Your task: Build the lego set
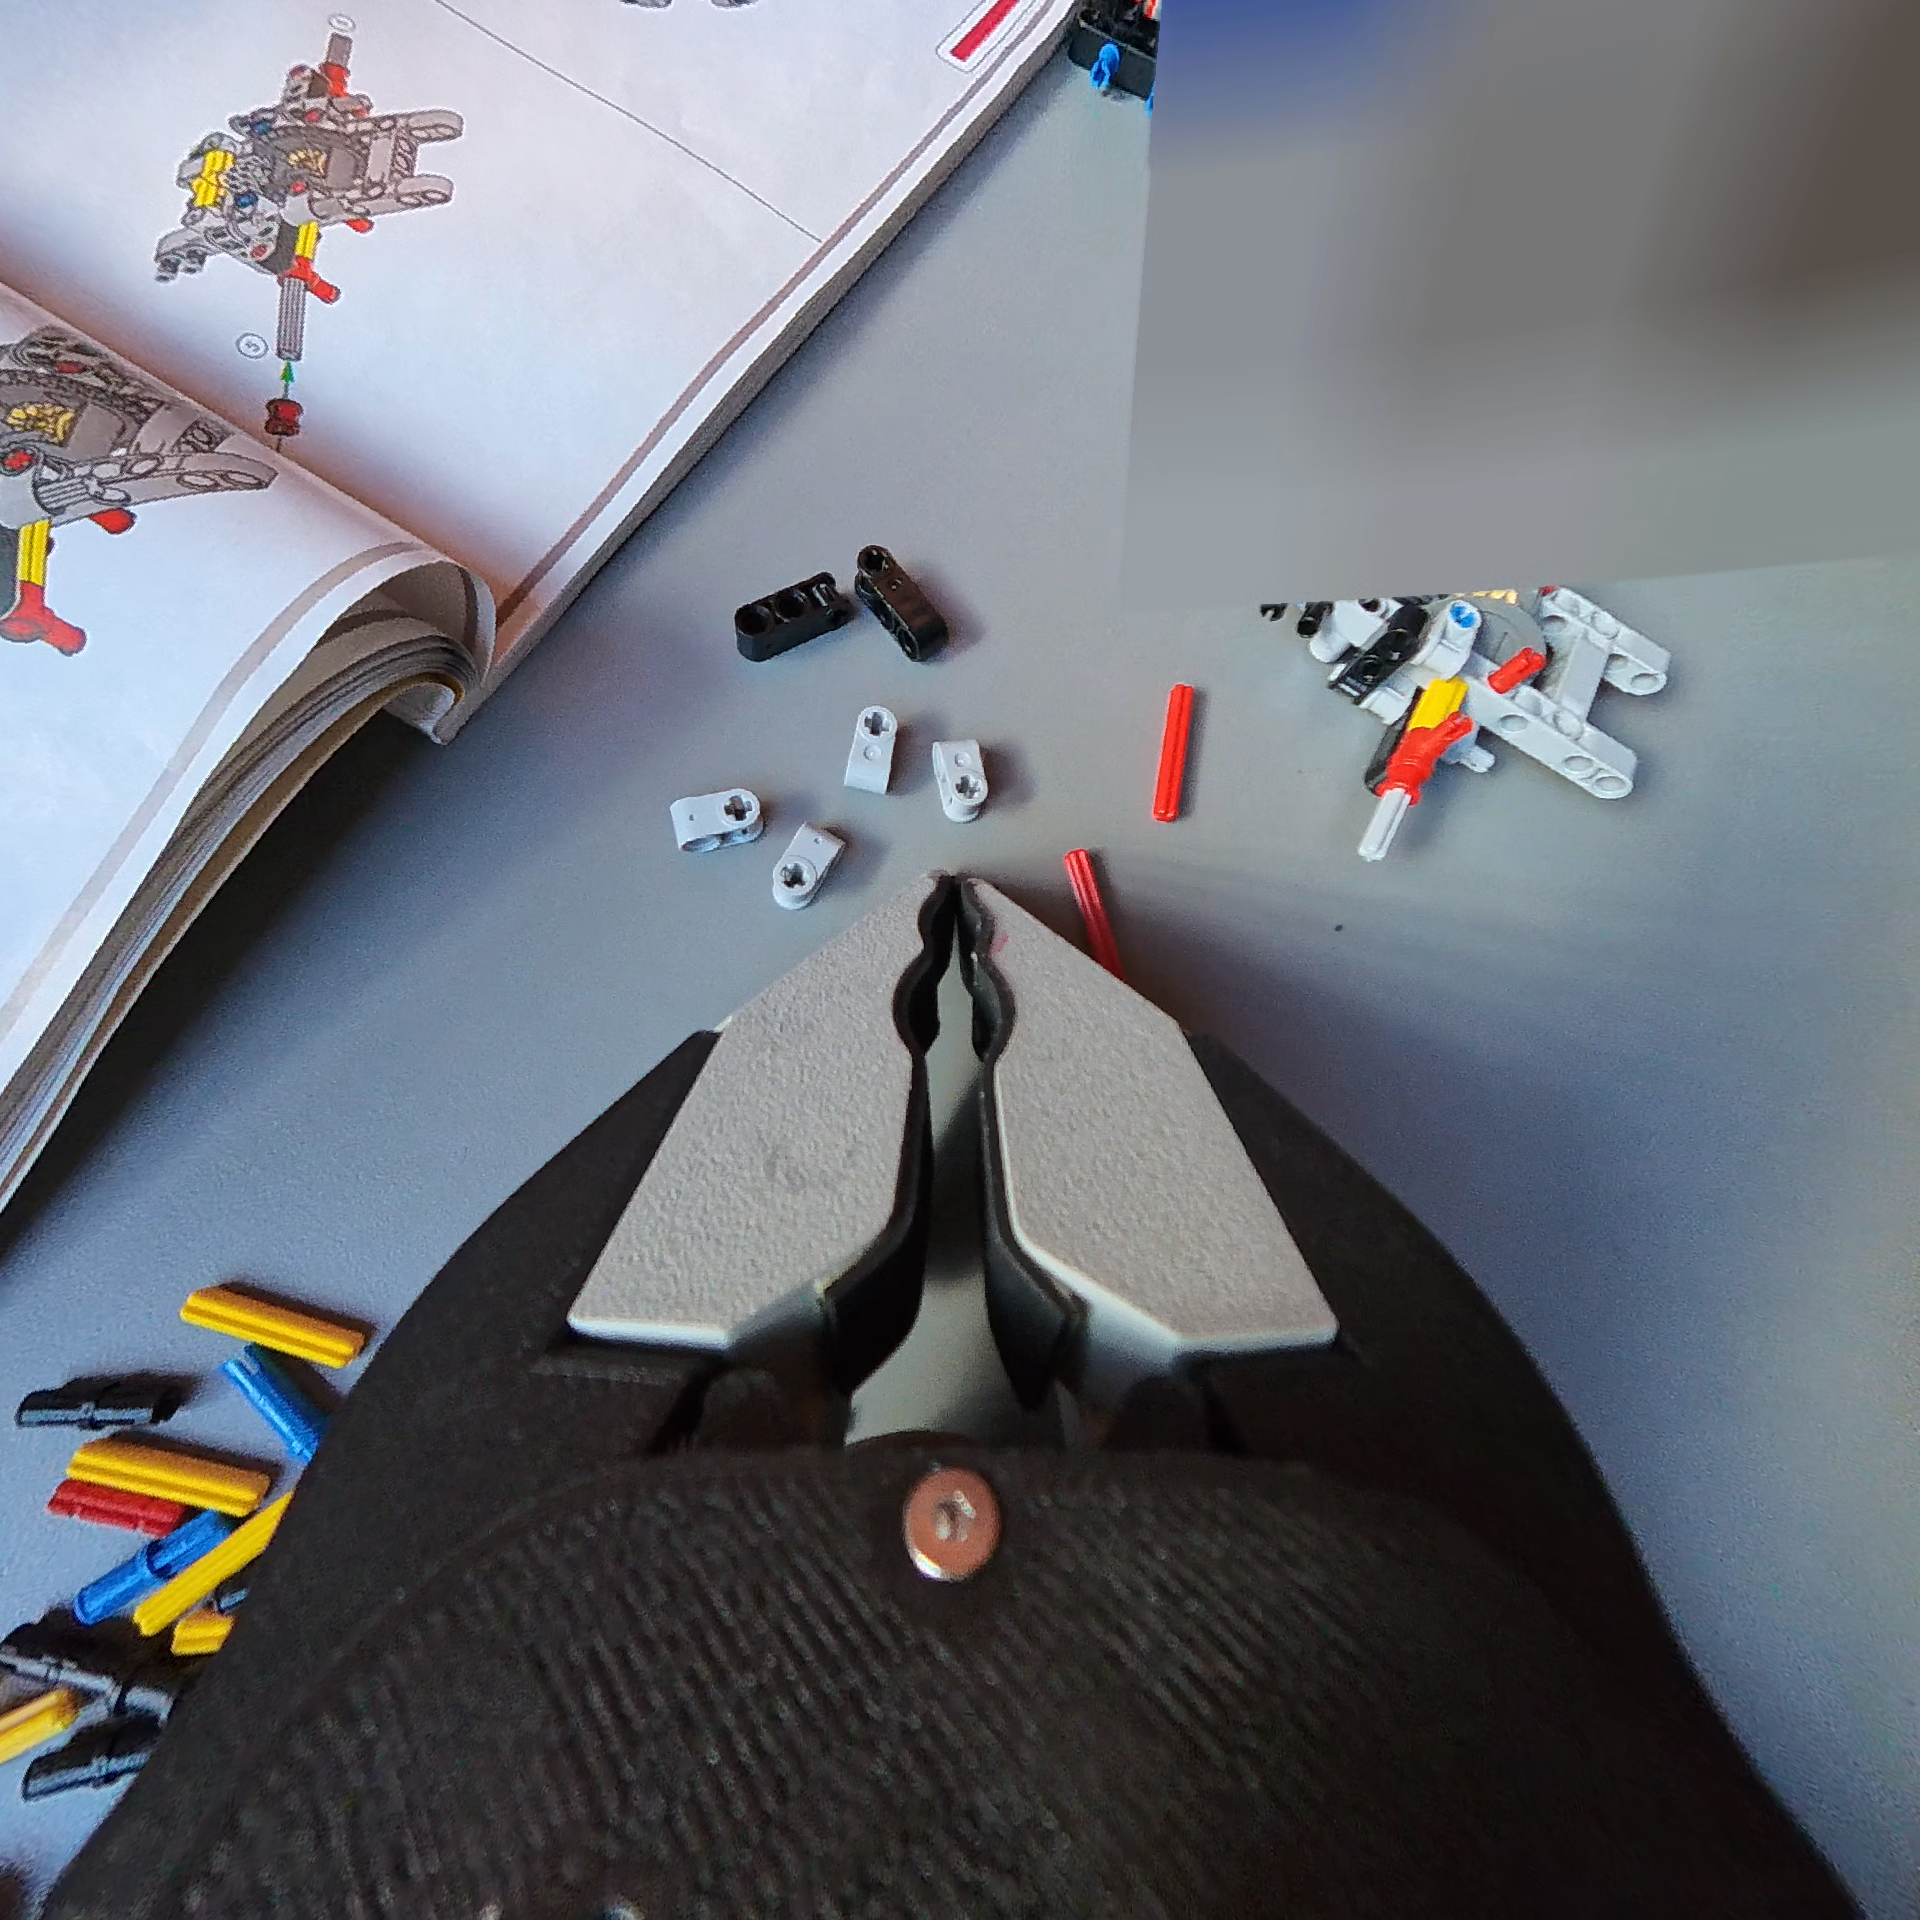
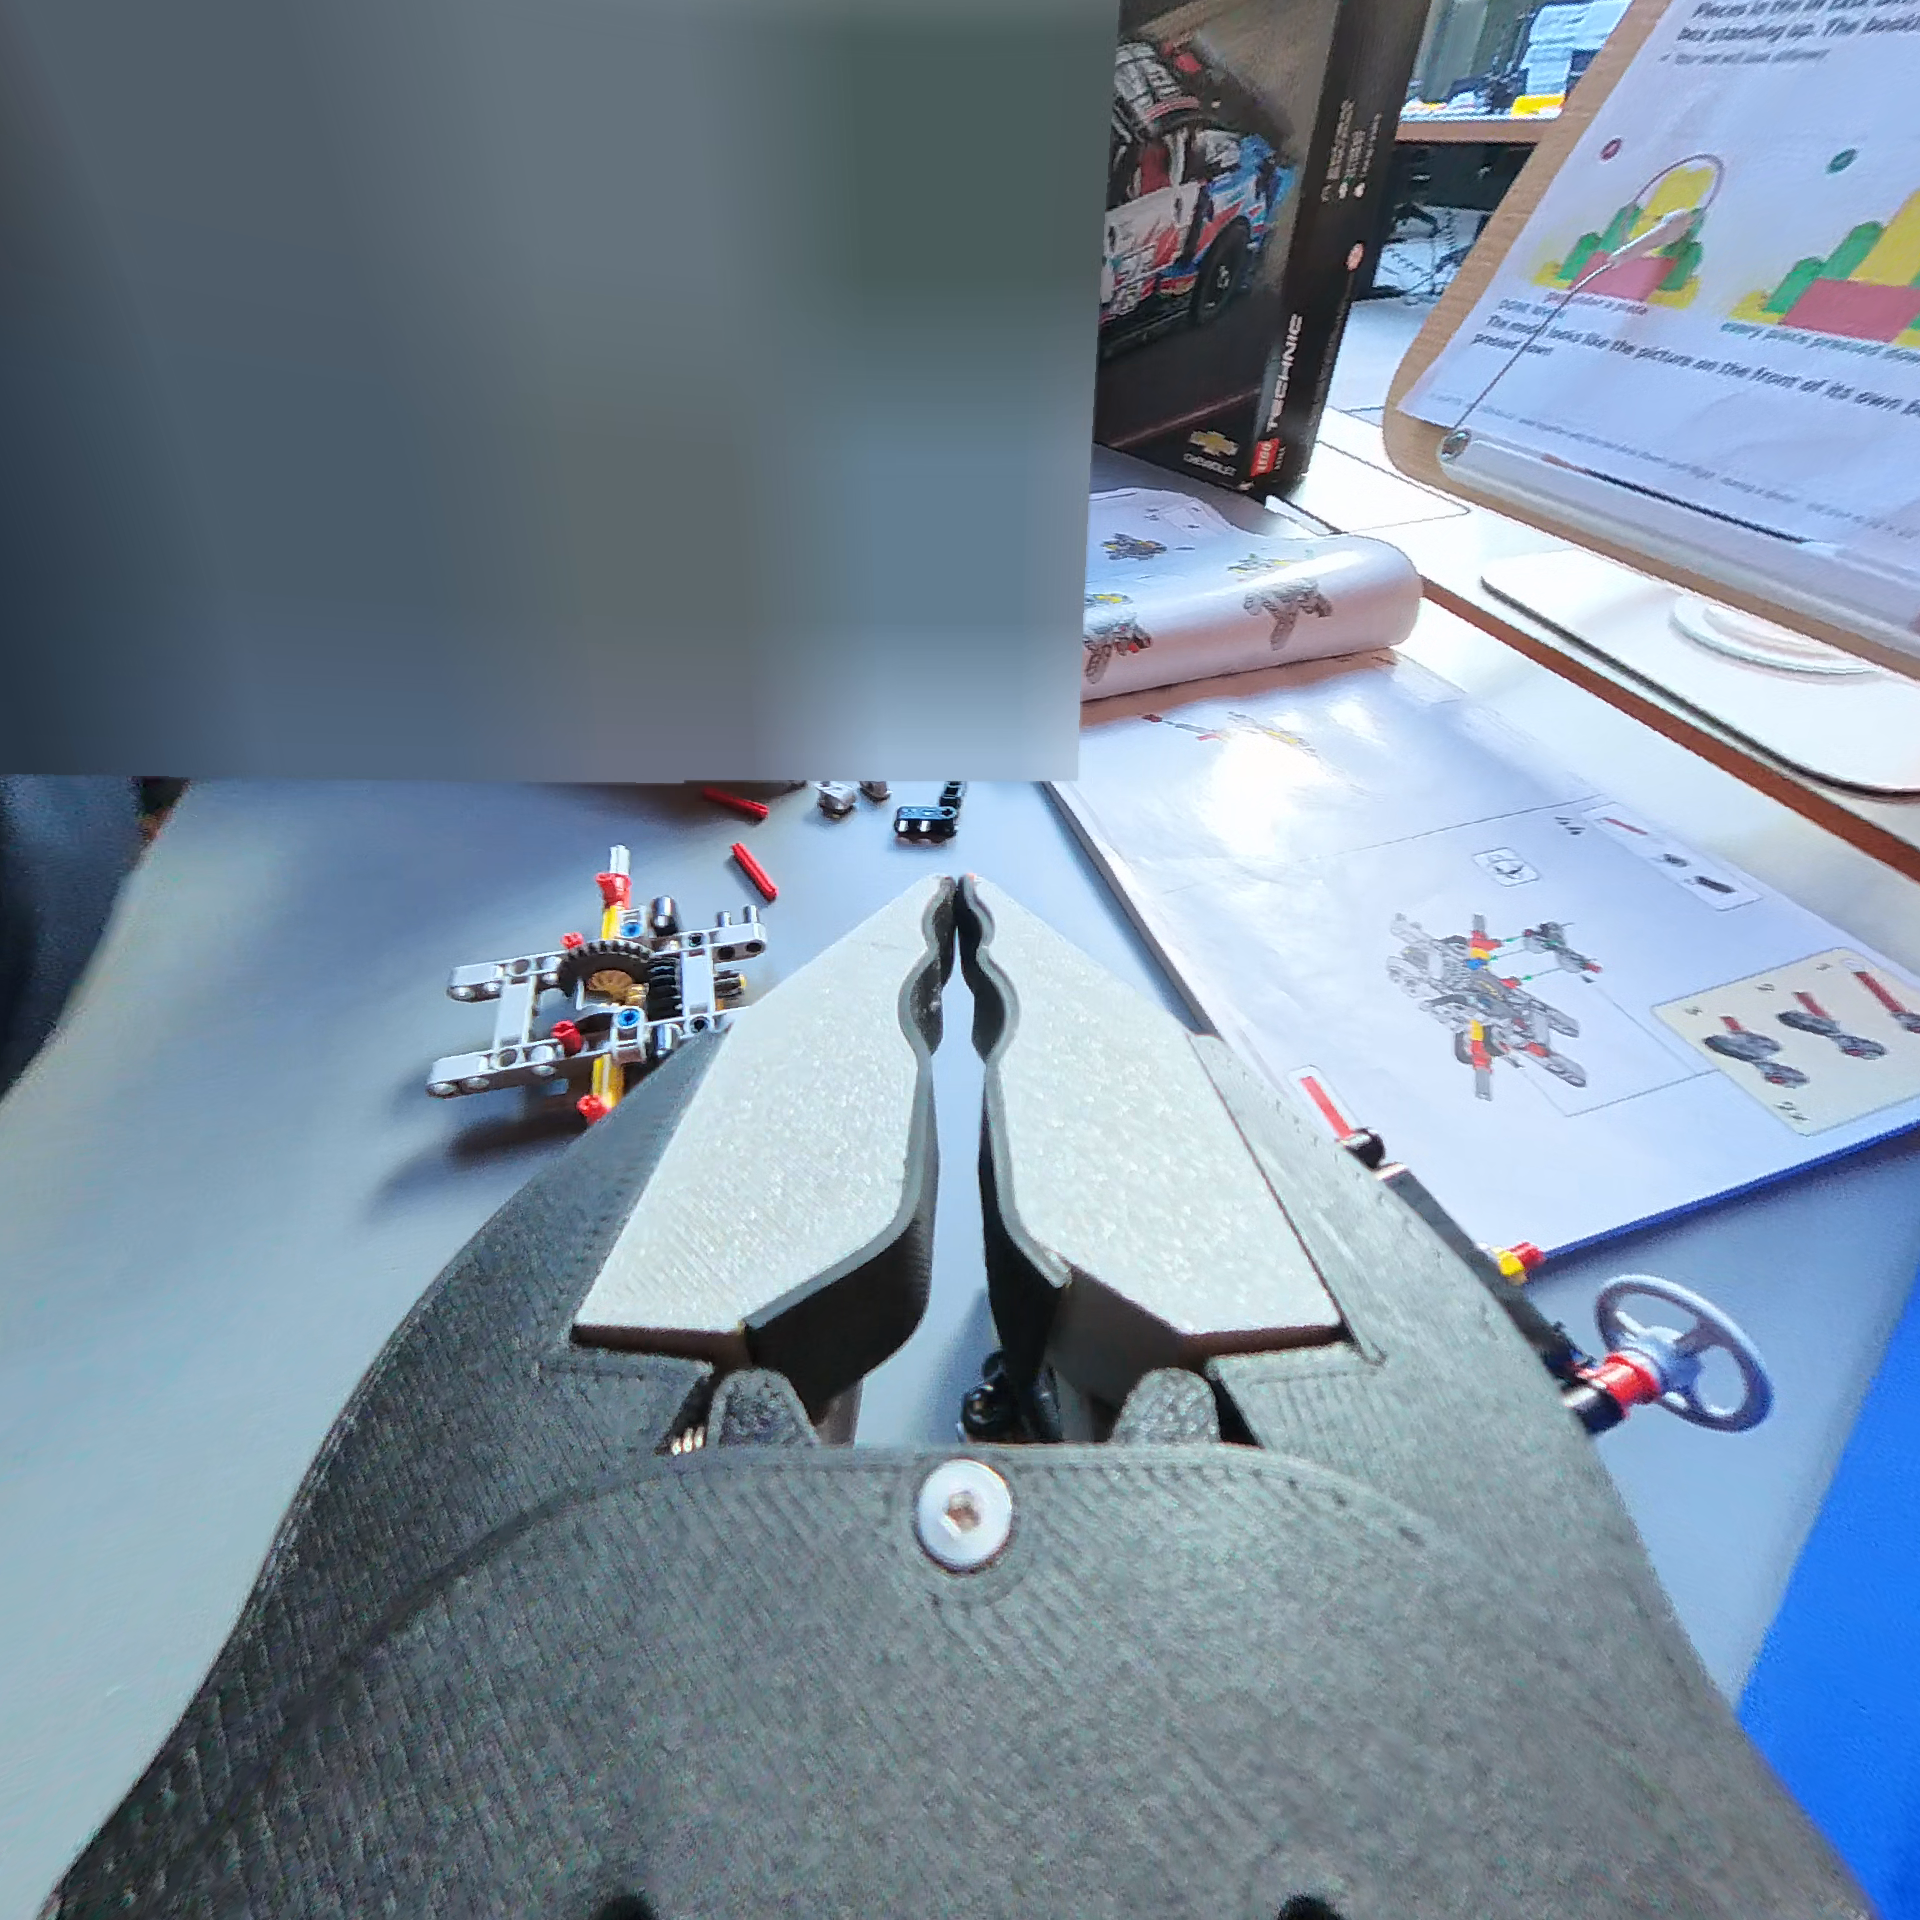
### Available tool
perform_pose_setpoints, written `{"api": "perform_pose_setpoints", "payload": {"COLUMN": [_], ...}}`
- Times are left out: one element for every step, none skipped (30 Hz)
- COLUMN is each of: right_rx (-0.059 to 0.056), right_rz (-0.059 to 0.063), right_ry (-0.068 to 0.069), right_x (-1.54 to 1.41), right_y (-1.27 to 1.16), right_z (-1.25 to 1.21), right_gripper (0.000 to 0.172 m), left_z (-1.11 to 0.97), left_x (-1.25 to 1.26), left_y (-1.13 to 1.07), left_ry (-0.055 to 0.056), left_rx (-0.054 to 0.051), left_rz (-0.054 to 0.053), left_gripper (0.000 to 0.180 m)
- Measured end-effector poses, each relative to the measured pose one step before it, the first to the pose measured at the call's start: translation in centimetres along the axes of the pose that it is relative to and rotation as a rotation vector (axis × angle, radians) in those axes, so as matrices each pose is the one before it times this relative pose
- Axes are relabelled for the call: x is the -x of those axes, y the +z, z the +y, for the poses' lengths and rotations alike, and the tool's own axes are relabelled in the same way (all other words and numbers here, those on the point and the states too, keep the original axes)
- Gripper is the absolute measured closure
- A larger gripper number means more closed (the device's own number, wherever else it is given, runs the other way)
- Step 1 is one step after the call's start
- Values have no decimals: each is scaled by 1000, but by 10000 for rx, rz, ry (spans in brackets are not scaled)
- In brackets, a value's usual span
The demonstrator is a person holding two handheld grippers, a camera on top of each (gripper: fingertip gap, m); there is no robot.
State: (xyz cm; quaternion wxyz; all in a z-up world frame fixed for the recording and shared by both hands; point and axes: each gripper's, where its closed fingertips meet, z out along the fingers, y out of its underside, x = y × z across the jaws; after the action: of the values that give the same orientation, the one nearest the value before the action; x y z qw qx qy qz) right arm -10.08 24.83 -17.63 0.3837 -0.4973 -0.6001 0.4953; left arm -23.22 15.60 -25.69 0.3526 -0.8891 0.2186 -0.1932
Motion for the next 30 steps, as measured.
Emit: {"api": "perform_pose_setpoints", "payload": {"right_rx": [16,14,9,13,17,7,-1,3,26,43,52,51,55,58,40,21,9,-18,-45,-49,-39,-24,-5,2,-3,3,5,-23,-46,-26], "right_rz": [87,94,97,94,106,114,107,92,82,78,93,105,102,97,106,120,124,125,127,134,142,143,135,114,72,49,34,-7,-59,-96], "right_ry": [-85,-88,-87,-86,-83,-77,-67,-57,-50,-55,-73,-93,-88,-66,-44,-21,6,29,46,47,29,7,-5,-6,3,17,12,5,10,16], "right_x": [-103,-112,-114,-109,-124,-141,-131,-105,-93,-62,-58,-60,-40,-46,-67,-97,-132,-155,-179,-201,-217,-217,-205,-157,-81,-49,8,109,215,275], "right_y": [-1,-13,-22,-23,-29,-34,-53,-42,-20,-7,2,4,18,2,-26,-66,-103,-139,-174,-206,-190,-188,-160,-134,-107,-71,-65,-60,-46,-7], "right_z": [-9,-19,-35,-20,-26,-38,-54,-31,-8,18,35,29,59,67,64,42,33,-7,-48,-65,-50,-25,0,12,19,18,15,-38,-74,-37], "right_gripper": [172,172,172,172,172,172,172,172,172,172,172,172,172,172,172,172,172,172,172,172,172,172,172,172,172,172,172,172,172,172], "left_z": [2,-6,13,-3,-1,-4,3,0,0,-2,-2,-3,3,-1,-3,2,-5,-2,4,3,-4,0,-6,5,-2,3,7,-12,2,1], "left_x": [1,-5,0,1,-2,3,4,-1,3,-6,6,0,5,-5,14,0,-1,1,3,2,6,1,-5,1,4,-10,2,1,-5,3], "left_y": [1,6,-2,1,5,-3,8,-1,11,-2,10,-3,3,7,4,-2,3,-1,5,-8,-2,8,-1,1,-9,0,-5,-1,-5,-5], "left_ry": [30,25,20,23,32,42,52,58,57,56,58,59,60,59,54,55,52,48,49,52,51,54,60,59,47,50,69,83,80,64], "left_rx": [1,1,1,1,2,2,1,2,2,2,2,2,1,1,1,0,0,0,0,0,0,0,0,0,0,0,0,0,-1,-1], "left_rz": [-28,-23,-19,-22,-30,-40,-51,-55,-53,-52,-55,-55,-57,-57,-57,-50,-47,-45,-45,-47,-46,-47,-50,-48,-41,-46,-63,-74,-69,-57], "left_gripper": [180,180,180,180,180,180,180,180,180,180,180,180,180,180,180,180,180,180,180,180,180,180,180,180,180,180,180,180,180,180]}}
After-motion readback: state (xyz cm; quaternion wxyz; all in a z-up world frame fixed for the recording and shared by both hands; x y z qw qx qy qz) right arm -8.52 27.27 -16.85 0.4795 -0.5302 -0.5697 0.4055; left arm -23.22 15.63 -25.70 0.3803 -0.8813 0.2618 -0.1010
